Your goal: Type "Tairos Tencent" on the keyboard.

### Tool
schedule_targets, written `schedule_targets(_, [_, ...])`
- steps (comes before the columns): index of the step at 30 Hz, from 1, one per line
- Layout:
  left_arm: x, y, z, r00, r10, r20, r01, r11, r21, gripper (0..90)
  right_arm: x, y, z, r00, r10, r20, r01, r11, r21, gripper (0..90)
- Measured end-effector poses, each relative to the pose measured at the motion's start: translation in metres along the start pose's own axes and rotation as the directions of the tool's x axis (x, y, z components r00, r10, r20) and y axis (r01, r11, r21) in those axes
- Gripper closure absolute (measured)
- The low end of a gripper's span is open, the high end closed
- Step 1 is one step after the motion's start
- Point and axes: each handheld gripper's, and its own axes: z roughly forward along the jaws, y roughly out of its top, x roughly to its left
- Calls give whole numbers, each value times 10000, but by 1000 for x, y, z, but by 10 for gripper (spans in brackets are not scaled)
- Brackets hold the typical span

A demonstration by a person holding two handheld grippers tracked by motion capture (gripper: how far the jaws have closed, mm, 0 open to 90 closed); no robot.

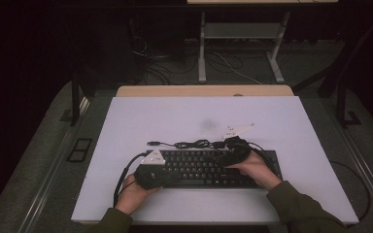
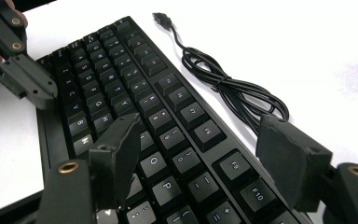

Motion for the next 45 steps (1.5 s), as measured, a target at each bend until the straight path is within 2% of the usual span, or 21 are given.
schedule_targets(4, [-1, 1, 2, 9998, 189, 91, -191, 9997, 139, 894, 0, 0, 0, 10000, -18, 1, 18, 10000, -4, 302])
schedule_targets(21, [-3, 1, 7, 9995, 247, 198, -254, 9991, 335, 894, 0, 0, 0, 10000, -9, 0, 9, 10000, 11, 302])
schedule_targets(23, [-3, 0, 9, 9992, 368, 153, -375, 9980, 507, 894, 0, 0, 1, 10000, 4, 5, -4, 10000, 9, 302])
schedule_targets(27, [-1, -1, 9, 9992, 335, 220, -344, 9985, 428, 895, 1, 0, 1, 10000, -15, 2, 15, 10000, 13, 303])
schedule_targets(39, [-1, 1, 4, 9992, 389, 67, -391, 9988, 293, 894, 0, 0, 0, 10000, 6, 19, -6, 10000, -2, 302])
schedule_targets(45, [0, 2, 2, 9997, 238, 17, -239, 9995, 187, 894, 0, 0, -1, 10000, 21, 23, -21, 10000, -7, 303])
